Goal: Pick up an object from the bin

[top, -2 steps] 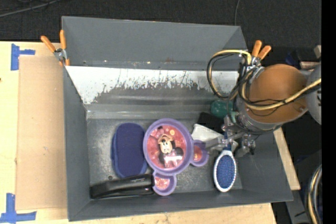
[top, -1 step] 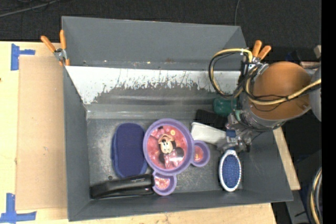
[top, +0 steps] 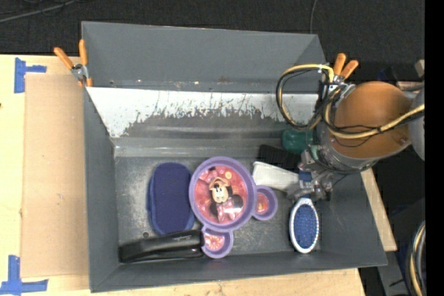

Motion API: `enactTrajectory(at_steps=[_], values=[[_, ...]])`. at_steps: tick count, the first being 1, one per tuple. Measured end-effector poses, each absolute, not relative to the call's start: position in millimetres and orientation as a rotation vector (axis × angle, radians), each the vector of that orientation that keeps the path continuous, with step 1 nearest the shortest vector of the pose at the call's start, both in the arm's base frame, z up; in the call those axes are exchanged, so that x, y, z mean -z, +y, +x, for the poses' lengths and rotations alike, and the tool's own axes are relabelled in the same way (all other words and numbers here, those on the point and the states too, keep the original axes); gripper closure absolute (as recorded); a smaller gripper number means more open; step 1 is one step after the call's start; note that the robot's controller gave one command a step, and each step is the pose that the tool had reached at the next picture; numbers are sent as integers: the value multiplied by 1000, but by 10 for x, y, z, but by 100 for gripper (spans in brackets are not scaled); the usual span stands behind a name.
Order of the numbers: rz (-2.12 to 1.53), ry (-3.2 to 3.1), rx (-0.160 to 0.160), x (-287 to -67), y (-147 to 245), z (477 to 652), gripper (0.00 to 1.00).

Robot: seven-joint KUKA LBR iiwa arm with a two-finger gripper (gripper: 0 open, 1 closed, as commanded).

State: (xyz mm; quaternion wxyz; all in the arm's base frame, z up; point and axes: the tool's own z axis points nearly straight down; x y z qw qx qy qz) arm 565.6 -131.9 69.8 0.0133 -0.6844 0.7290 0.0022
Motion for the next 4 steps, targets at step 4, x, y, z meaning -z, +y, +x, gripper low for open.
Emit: enactTrajectory(at_steps=[4], values=[[-2097,2303,-18,-706,-1116,5873,100]])
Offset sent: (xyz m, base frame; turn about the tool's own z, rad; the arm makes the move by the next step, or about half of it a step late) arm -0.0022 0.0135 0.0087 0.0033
